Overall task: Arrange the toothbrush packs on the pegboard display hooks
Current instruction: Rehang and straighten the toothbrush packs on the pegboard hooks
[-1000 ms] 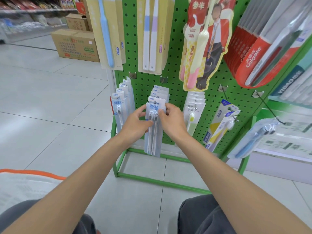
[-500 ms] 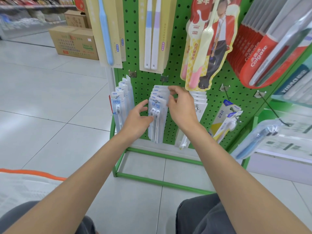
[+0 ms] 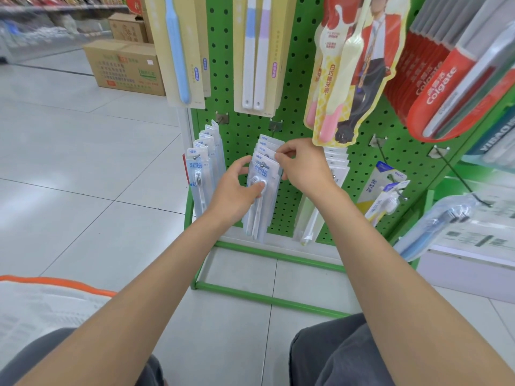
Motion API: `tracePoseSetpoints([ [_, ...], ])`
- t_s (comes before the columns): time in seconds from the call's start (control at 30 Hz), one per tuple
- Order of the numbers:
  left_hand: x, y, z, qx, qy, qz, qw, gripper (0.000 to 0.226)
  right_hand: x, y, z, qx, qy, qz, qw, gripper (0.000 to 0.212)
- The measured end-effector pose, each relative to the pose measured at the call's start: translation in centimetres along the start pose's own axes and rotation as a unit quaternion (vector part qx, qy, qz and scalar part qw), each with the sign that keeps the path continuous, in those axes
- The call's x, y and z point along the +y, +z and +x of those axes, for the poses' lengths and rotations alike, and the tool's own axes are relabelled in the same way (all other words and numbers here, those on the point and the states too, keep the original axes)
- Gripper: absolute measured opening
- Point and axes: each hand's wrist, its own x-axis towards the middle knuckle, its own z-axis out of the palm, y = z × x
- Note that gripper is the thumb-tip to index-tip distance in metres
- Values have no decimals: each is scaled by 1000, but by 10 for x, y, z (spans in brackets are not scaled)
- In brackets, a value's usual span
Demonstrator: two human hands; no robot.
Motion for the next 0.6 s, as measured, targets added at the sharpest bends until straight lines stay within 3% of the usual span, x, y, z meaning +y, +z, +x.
tracePoseSetpoints([
  [0.2,1,1,-1,1,-5,17,1000,58,6,-5,-13,36,-16,-37,999,14],
  [0.47,2,-2,-9,13,-17,42,999,66,24,-11,-54,3,-14,-73,997,18],
  [0.6,1,-3,-22,27,-17,70,997,38,31,-14,-71,-27,-23,-36,999,15],
])
